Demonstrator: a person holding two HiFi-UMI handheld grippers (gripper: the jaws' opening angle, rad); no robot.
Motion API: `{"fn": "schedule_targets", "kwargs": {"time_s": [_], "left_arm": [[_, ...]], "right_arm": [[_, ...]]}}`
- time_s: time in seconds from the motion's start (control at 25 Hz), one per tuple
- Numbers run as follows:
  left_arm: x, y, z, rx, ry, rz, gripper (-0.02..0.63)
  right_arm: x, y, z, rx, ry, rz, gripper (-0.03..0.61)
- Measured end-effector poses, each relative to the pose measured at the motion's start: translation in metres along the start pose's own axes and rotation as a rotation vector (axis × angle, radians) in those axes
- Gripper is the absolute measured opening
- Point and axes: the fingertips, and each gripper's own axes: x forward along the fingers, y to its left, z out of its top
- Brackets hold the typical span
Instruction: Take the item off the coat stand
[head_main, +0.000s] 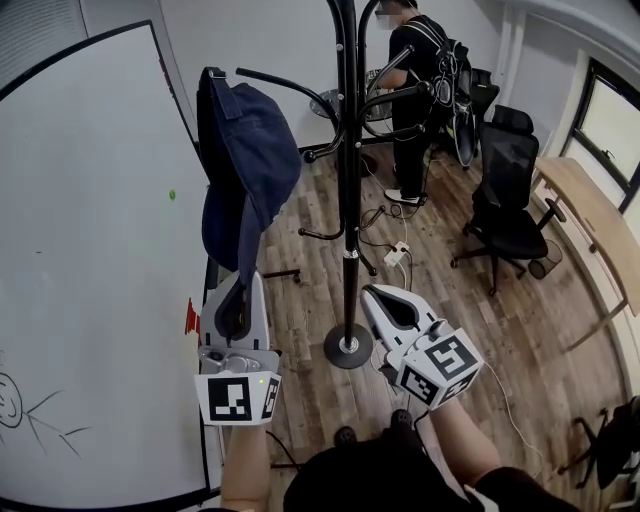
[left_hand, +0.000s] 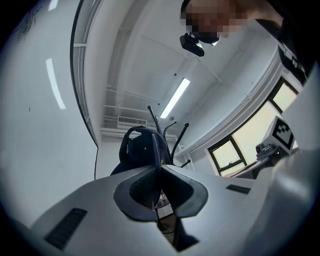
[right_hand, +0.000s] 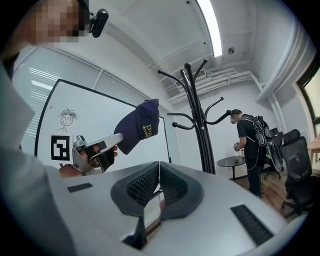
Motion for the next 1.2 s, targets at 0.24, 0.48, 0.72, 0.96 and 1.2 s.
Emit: {"fn": "schedule_targets", "kwargs": {"time_s": [0.24,0.48,0.72,0.96,1.2], "left_arm": [[-0.013,-0.008,-0.029,-0.070,0.082,-0.012,0.031],[-0.027,-0.006,-0.060,-0.135,0.157,-0.004,0.031],[-0.041,-0.008,-0.093,-0.182,0.221,0.006,0.029],[-0.051,-0.015,-0.114,-0.221,0.273,0.006,0.029],[-0.057,-0.023,-0.134,-0.241,0.324,-0.003,0.029]], "right_arm": [[0.006,0.005,-0.011,0.007,0.018,0.011,0.031],[0.013,0.012,-0.020,0.030,0.036,0.023,0.031],[0.020,0.020,-0.033,0.022,0.047,0.056,0.031],[0.020,0.025,-0.043,0.025,0.061,0.066,0.031],[0.017,0.024,-0.057,0.037,0.085,0.048,0.031]]}}
